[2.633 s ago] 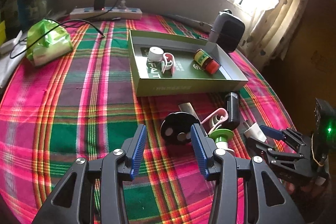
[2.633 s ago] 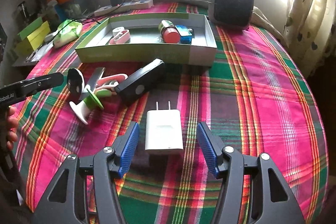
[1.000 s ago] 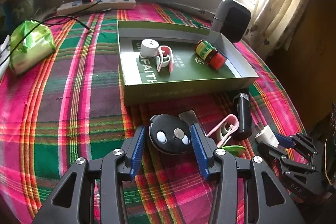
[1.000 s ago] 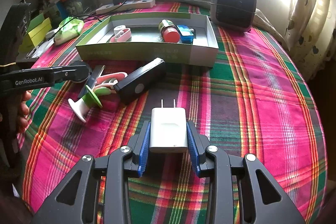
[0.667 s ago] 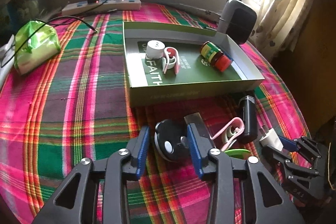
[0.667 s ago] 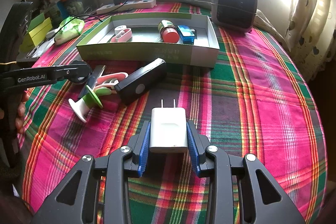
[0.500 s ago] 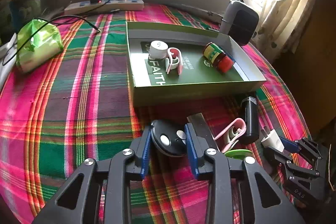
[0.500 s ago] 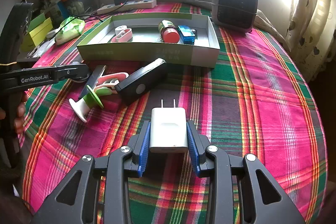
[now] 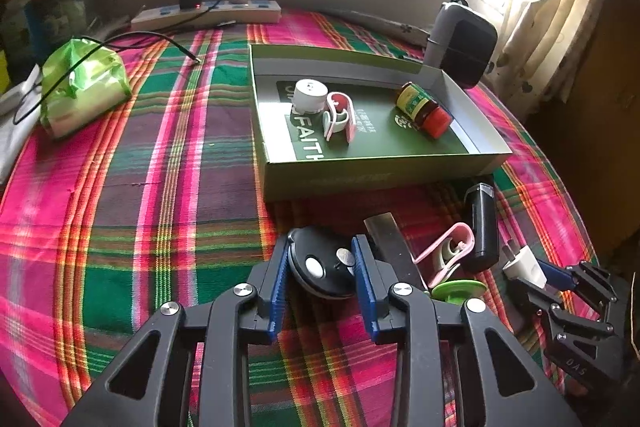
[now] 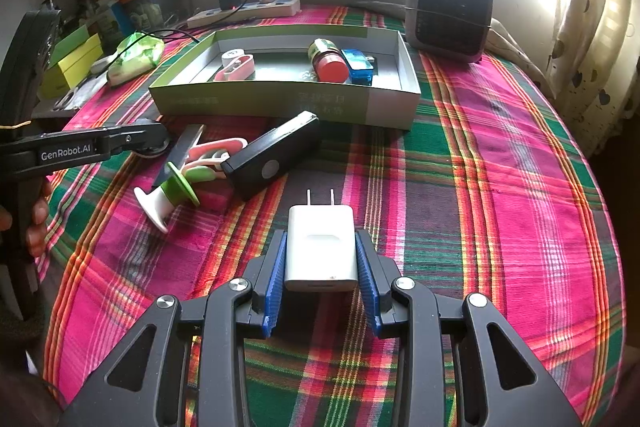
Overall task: Organize rigid objects
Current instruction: 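Carry the plug with the right gripper while the left gripper carries the fob to the box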
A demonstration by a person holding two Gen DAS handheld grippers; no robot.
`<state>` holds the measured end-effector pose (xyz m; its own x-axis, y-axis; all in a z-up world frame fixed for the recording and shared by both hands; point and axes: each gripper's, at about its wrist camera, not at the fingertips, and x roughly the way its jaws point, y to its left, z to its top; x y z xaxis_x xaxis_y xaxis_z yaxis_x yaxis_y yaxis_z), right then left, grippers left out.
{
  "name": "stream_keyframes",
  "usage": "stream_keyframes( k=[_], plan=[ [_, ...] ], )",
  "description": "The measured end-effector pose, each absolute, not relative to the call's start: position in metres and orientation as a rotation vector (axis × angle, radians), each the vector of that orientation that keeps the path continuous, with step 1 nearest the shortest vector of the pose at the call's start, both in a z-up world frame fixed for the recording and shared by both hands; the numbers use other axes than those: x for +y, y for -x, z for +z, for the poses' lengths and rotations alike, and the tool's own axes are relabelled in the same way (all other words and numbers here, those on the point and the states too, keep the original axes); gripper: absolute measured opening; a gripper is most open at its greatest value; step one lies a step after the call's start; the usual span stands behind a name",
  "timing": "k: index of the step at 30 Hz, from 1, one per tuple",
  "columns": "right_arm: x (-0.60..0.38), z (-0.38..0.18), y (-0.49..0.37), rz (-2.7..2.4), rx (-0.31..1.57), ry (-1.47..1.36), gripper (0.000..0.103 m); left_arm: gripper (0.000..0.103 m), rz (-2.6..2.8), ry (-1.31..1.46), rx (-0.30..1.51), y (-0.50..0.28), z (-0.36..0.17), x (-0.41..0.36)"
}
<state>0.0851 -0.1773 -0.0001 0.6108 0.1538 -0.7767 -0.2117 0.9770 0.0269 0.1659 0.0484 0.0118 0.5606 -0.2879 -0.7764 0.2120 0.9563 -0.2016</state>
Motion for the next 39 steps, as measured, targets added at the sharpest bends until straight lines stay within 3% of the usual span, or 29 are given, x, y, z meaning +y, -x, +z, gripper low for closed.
stream_keyframes(
  k=[20, 39],
  plan=[
    [-0.187, 0.025, -0.091, 0.219, 0.822, 0.044, 0.035, 0.029, -0.289, 0.064, 0.853, -0.16, 0.043, 0.047],
    [-0.162, 0.06, -0.151, 0.33, 0.759, 0.091, 0.035, 0.03, -0.278, 0.045, 0.793, -0.201, 0.069, 0.037]
  ],
)
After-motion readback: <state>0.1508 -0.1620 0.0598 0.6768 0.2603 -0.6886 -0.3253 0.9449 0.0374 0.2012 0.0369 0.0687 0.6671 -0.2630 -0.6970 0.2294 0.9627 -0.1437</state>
